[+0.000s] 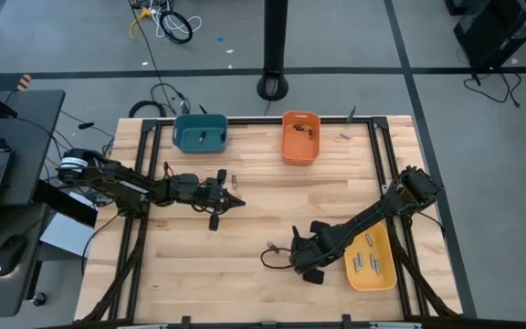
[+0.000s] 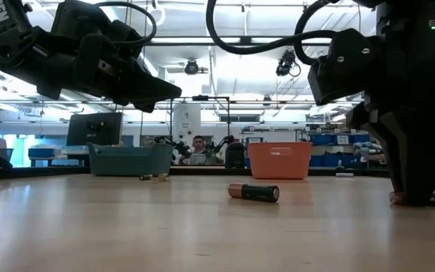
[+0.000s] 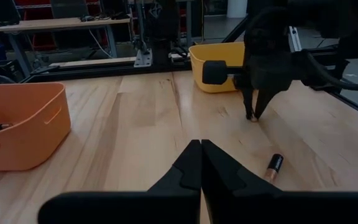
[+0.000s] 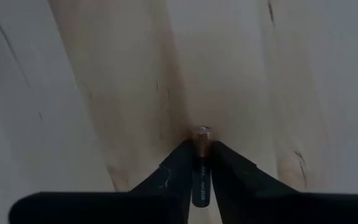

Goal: Sort batteries
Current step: Put the small black battery into the orange bin

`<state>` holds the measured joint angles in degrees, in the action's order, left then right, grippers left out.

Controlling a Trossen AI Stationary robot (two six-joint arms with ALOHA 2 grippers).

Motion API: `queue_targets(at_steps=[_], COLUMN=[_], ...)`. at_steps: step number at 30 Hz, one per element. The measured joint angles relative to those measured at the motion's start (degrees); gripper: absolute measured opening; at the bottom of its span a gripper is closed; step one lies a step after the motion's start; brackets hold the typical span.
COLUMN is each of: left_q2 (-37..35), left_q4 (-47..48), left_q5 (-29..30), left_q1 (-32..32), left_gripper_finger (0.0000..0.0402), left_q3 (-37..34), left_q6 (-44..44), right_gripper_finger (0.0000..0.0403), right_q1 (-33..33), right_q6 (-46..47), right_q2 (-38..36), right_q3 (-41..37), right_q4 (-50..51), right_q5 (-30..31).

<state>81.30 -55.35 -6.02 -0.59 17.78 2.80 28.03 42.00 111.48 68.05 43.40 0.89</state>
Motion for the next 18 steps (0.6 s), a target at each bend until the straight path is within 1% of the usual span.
queue_targets(at_steps=[5,12,16,18], left_q2=[0.00,0.00,0.00,0.00], left_q4=[-0.02,-0.04,-0.15,-0.19], left_q5=[0.00,0.02,0.02,0.02], left_q1=[0.01,0.01,0.01,-0.01], left_gripper_finger=[0.0010,0.0010,0.0010,0.0010], left_q3=[0.00,0.00,0.00,0.00], left_q6=[-0.03,-0.08,-0.09,-0.10], right_gripper_finger=[0.0041,0.0041,0.0041,0.0041], right_q1=[-1.25,-2.31,-2.36,-2.45], right_q6=[-2.95,-7.37,-9.12,-9.41], right_q2=[0.00,0.28,0.66,0.70], right_q3=[-0.04,2.32,4.50,5.27], right_q4=[-0.06,1.31,1.25,-0.50], right_q5=[-1.09,-2.21,-0.36,1.41])
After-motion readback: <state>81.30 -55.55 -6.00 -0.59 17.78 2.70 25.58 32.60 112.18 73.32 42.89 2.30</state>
